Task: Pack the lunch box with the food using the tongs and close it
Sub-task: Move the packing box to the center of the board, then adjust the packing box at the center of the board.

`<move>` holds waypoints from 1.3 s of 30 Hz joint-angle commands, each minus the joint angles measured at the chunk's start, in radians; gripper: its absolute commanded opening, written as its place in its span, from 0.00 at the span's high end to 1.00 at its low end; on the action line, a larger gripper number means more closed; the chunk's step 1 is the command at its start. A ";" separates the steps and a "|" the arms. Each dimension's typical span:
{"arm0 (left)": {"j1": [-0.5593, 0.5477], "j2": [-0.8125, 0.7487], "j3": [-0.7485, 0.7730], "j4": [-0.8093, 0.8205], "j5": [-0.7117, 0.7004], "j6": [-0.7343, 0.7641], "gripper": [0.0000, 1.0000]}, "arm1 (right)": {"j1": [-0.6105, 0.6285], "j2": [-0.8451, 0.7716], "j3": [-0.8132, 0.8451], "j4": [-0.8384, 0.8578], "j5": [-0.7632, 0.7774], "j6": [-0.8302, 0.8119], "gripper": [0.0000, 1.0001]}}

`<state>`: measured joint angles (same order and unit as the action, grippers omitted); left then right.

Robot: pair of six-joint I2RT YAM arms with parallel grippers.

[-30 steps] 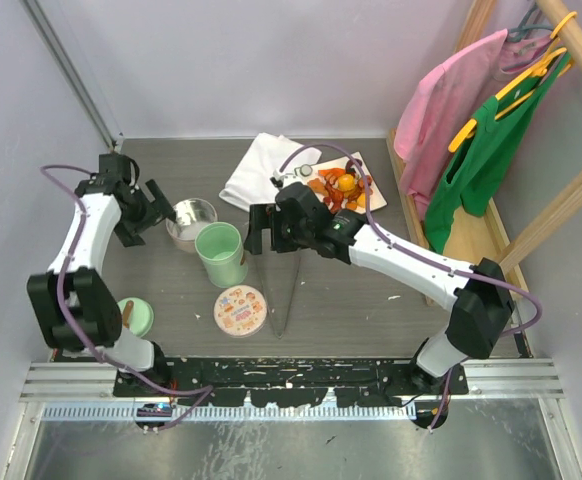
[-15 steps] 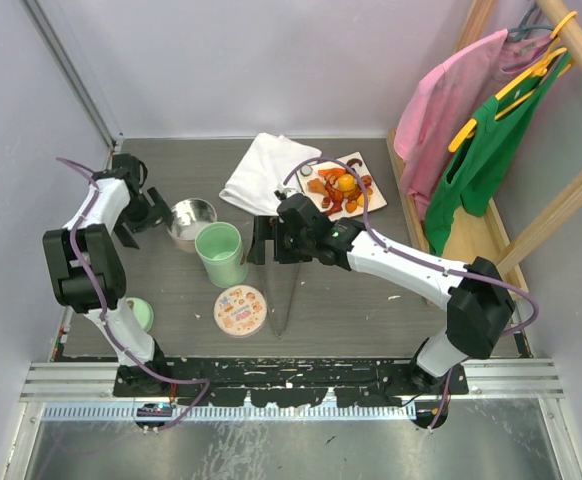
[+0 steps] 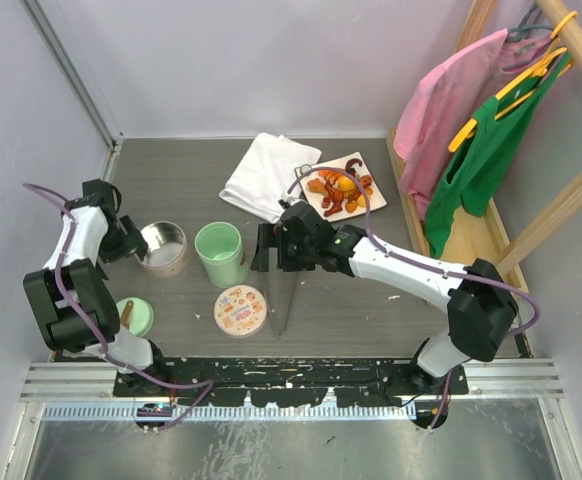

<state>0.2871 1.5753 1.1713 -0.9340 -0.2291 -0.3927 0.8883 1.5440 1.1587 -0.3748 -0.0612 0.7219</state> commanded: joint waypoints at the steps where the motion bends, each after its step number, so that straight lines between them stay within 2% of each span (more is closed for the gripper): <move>1: 0.025 -0.085 -0.047 -0.033 -0.044 0.060 0.04 | 0.001 -0.074 -0.041 0.078 -0.018 0.024 0.00; 6: 0.031 -0.131 -0.069 -0.036 -0.031 0.056 0.04 | 0.006 -0.039 -0.050 0.225 -0.152 0.038 0.00; 15: 0.043 -0.179 -0.114 -0.034 -0.041 0.061 0.05 | 0.020 0.175 0.106 0.425 -0.186 0.129 0.02; 22: 0.047 -0.205 -0.116 -0.037 -0.022 0.054 0.04 | 0.018 0.320 0.274 0.407 -0.063 0.110 0.03; 27: 0.047 -0.242 -0.115 -0.040 0.017 0.039 0.03 | 0.010 0.412 0.376 0.356 0.012 0.017 0.03; 33: 0.047 -0.348 -0.094 -0.044 0.209 -0.003 0.01 | -0.023 0.426 0.450 0.268 0.028 -0.097 0.02; 39: 0.044 -0.507 -0.140 0.014 0.598 -0.122 0.06 | -0.061 0.265 0.410 0.180 0.018 -0.216 0.00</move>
<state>0.3294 1.1767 1.0485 -0.9756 0.0765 -0.4164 0.8497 1.9781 1.5517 -0.1547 -0.0566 0.6209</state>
